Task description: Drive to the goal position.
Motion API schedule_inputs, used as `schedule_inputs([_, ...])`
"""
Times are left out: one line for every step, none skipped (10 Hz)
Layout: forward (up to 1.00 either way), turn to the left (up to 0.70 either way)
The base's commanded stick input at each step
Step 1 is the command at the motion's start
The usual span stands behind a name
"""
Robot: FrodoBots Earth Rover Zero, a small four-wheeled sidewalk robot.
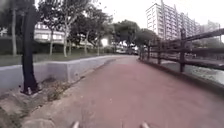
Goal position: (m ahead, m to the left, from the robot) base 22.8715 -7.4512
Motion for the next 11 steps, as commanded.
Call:
schedule_inputs([0.7, -0.27])
schedule_inputs([0.7, -0.27])
schedule_inputs([0.7, -0.27])
schedule_inputs([0.7, -0.27])
schedule_inputs([0.7, -0.27])
schedule_inputs([0.7, -0.27])
schedule_inputs([0.7, -0.27])
schedule_inputs([0.7, -0.27])
schedule_inputs([0.7, -0.21])
schedule_inputs([0.7, 0.0])
schedule_inputs([0.7, 0.0])
